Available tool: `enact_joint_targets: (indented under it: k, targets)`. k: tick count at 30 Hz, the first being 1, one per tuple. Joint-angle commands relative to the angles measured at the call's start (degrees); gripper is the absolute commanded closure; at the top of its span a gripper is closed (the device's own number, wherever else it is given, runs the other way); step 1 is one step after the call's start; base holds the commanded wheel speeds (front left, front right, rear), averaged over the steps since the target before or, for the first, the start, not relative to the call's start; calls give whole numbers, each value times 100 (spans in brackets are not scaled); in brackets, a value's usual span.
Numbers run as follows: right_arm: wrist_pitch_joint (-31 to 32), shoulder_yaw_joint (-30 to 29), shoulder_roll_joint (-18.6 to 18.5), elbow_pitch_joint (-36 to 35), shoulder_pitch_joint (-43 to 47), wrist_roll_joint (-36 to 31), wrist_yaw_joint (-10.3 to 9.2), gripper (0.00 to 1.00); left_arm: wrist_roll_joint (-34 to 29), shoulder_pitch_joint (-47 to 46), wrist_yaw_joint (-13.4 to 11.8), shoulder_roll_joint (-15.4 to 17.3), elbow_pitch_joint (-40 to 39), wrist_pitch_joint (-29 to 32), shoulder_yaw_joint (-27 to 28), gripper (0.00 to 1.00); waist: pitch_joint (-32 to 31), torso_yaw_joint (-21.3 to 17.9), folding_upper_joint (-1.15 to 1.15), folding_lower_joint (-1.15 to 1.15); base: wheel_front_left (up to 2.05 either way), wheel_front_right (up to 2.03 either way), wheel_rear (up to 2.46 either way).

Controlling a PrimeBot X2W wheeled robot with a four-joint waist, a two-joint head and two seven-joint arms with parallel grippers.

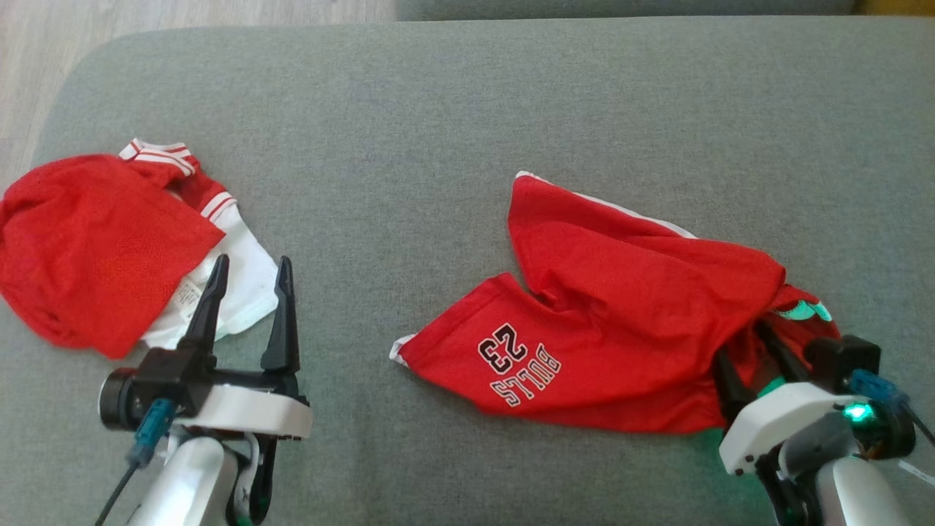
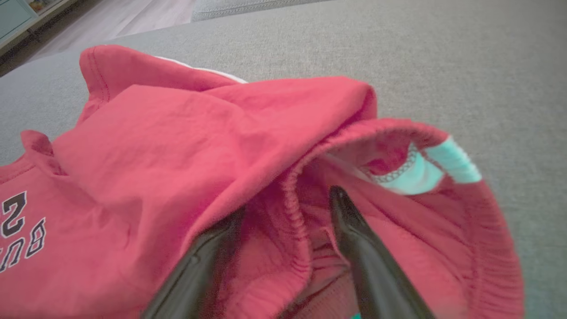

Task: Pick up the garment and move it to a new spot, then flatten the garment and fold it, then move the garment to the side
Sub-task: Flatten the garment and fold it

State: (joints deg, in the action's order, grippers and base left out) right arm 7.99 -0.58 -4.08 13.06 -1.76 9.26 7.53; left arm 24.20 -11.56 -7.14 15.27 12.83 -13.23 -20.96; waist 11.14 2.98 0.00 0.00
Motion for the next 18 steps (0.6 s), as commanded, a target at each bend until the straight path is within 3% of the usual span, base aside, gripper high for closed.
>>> enact_joint_targets:
  k: [1,7,18]
  targets:
    - [-28,176,-84,-108,-104,88,-4,100,39,-231,-60,70,-116,-73,163,0,-11,7,0,0,0,0,0]
    - [203,243,-22,-526,365,298,-4,100,54,-220,-32,39,-58,-94,128,0,-72,49,0,0,0,0,0]
    - [1725,367,113,-1788,1940,952,-4,100,123,-90,-45,67,53,-118,152,0,-267,-92,0,0,0,0,0]
